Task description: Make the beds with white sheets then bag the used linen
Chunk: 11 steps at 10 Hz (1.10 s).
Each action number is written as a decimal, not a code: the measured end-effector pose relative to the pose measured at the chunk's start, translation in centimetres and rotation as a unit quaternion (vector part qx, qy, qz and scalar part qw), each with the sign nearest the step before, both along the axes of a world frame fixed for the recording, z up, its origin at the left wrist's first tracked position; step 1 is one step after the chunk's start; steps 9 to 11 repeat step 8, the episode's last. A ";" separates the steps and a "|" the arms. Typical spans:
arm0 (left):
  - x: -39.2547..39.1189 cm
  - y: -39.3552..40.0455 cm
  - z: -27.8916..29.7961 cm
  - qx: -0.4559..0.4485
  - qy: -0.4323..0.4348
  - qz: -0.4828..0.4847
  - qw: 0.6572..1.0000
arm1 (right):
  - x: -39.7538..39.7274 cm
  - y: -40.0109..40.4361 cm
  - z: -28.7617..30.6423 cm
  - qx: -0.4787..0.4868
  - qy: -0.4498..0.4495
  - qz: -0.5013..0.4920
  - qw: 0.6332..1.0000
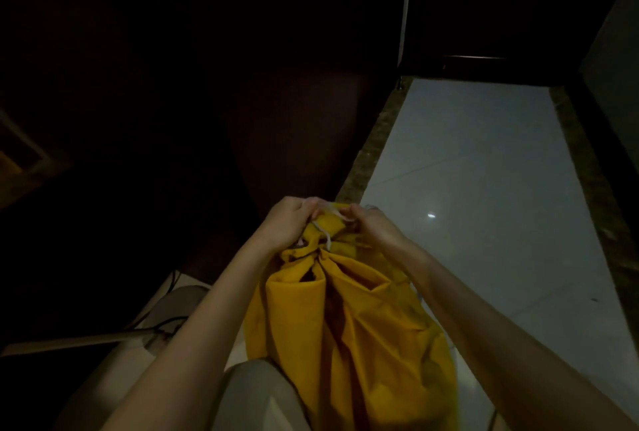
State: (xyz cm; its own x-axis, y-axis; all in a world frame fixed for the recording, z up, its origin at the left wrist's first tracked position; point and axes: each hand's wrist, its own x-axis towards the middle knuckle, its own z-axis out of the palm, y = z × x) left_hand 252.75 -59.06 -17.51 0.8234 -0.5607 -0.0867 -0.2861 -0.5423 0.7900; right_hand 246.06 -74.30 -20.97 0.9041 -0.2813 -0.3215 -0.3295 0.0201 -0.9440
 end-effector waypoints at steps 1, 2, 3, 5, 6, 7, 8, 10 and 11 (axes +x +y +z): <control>0.5 0.6 -2.4 0.096 0.034 0.001 0.995 | 0.9 1.8 -3.0 -0.131 0.070 0.099 0.984; 1.3 0.5 -2.8 0.162 0.079 -0.043 0.983 | 0.7 0.4 -4.0 -0.158 0.105 0.116 0.975; 3.3 0.1 -2.3 0.198 0.106 -0.085 0.971 | 0.7 -2.3 -1.2 -0.115 0.073 0.050 0.989; 3.3 -0.1 -1.7 0.170 0.107 -0.099 0.975 | 1.4 -1.7 2.2 0.011 -0.012 -0.038 0.999; 0.7 2.4 -2.0 0.145 0.137 -0.002 0.980 | -0.9 0.3 1.8 0.058 0.118 -0.028 0.991; -1.0 3.8 -0.4 0.162 0.182 0.007 0.970 | -2.8 0.8 2.8 0.038 0.188 -0.038 0.981; -2.2 3.3 3.6 0.170 0.204 -0.007 0.964 | -3.4 0.9 5.6 -0.001 0.204 -0.002 0.979; -2.2 3.3 3.6 0.170 0.204 -0.007 0.964 | -3.4 0.9 5.6 -0.001 0.204 -0.002 0.979; -2.2 3.3 3.6 0.170 0.204 -0.007 0.964 | -3.4 0.9 5.6 -0.001 0.204 -0.002 0.979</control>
